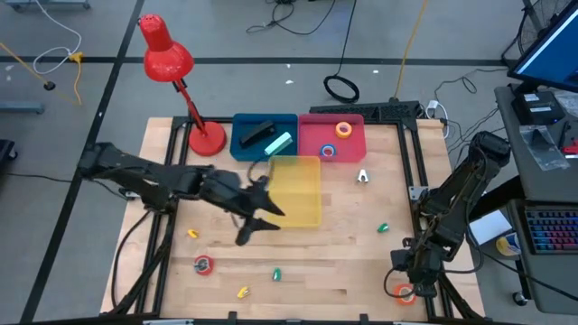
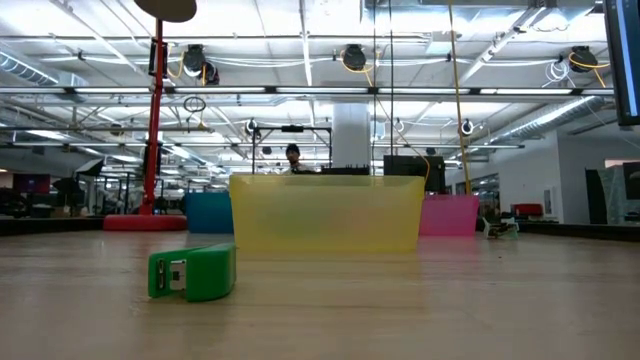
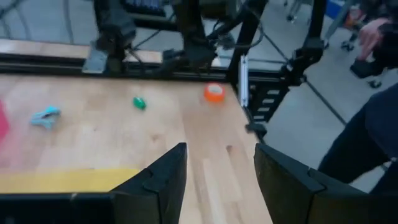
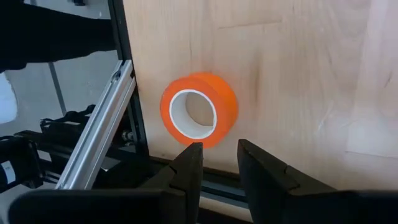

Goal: Pick and place Stapler, Stapler remover, tape
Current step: Put the orange tape into the pink bin

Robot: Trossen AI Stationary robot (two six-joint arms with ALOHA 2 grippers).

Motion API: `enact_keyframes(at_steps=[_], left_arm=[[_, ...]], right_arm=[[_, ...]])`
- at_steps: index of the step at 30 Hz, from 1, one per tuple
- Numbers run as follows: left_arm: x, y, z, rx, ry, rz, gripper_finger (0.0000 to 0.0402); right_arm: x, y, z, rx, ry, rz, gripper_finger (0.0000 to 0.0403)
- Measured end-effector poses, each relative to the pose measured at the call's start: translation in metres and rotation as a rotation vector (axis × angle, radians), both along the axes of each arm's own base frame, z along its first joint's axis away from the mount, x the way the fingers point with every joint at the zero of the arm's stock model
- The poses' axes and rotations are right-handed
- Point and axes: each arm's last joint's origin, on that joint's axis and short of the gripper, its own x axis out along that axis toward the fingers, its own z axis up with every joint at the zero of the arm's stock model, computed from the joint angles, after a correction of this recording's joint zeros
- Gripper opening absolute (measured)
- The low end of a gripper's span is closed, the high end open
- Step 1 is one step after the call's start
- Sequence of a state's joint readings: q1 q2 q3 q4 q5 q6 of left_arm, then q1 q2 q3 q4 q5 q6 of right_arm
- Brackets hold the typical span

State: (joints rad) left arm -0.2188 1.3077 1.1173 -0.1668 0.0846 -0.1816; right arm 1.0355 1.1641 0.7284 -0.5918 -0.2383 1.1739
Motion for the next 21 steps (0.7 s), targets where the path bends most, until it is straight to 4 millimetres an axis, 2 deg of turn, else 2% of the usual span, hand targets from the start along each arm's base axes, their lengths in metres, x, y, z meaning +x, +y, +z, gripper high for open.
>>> enact_keyframes(at_steps=[9, 14, 21], left_arm=[[-0.074, 0.016, -0.044, -0.003, -0.021, 0.026, 0.0189], [-0.101, 0.023, -0.063, -0.022, -0.084, 0.048, 0.0189], [-0.125, 0.028, -0.084, -0.066, -0.117, 0.069, 0.0189]], right_arm=[[0.000, -0.001, 0.000, -0.007, -0.010, 0.028, 0.0104], [0.000, 0.000, 0.000, -0.002, -0.007, 0.017, 0.0149], [-0.004, 0.003, 0.000, 0.025, 0.029, 0.053, 0.0216]])
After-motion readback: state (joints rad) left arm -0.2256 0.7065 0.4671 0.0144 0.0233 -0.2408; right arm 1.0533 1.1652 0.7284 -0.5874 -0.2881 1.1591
